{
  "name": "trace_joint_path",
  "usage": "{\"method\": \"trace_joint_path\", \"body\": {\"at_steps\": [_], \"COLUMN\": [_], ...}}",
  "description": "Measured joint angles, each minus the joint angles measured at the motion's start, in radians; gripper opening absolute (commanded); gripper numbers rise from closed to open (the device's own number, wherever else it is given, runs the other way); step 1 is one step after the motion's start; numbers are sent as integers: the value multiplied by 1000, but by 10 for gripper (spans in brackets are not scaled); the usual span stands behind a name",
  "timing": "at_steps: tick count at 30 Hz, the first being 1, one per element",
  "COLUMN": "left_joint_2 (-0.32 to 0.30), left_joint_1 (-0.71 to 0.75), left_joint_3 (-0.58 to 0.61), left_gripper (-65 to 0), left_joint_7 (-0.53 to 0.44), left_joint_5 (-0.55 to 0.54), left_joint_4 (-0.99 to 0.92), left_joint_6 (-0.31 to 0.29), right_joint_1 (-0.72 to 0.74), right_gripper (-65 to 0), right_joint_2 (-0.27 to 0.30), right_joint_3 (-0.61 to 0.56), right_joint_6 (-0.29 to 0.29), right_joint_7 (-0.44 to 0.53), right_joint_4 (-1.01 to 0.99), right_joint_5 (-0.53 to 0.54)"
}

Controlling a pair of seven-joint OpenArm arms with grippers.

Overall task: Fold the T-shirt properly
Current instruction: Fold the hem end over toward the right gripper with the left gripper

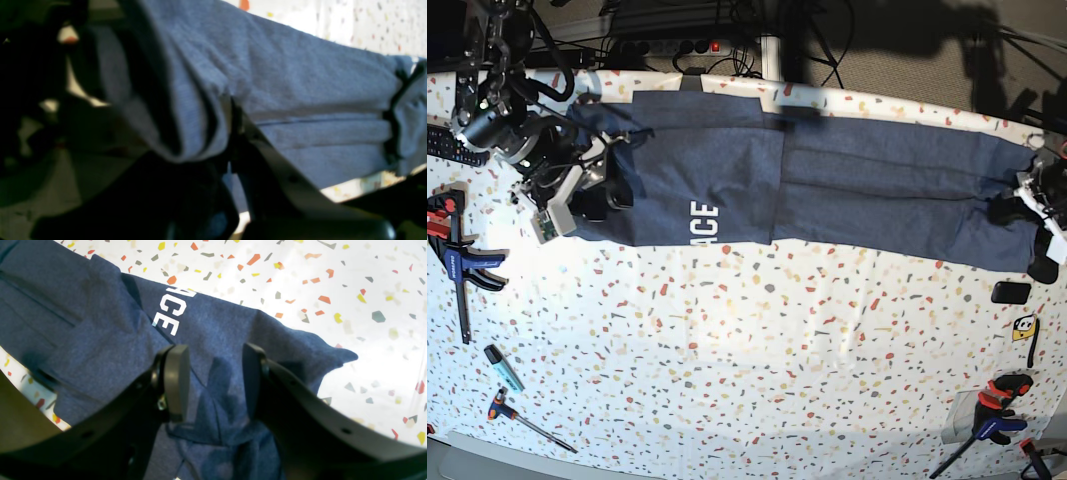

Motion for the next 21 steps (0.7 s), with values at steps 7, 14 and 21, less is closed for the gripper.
{"method": "trace_joint_path", "body": {"at_steps": [7, 14, 21], "left_joint_2": [139, 225, 296], "left_joint_1": [147, 191, 172], "left_joint_3": [5, 144, 341], "left_gripper": [-650, -650, -650], "left_joint_7": [-66, -139, -211], "left_joint_5": [133, 169, 305], "left_joint_4": [343, 435, 434], "left_joint_6": [145, 146, 238], "right_joint_1": [0, 0, 0], "right_gripper": [-390, -390, -390], "right_joint_2": [0, 1, 1], "right_joint_3": [0, 0, 0], "right_joint_6": [0, 0, 0], "right_joint_7": [-1, -3, -3], "right_joint_4": [1, 1, 1], "right_joint_5": [-3, -2, -3]}}
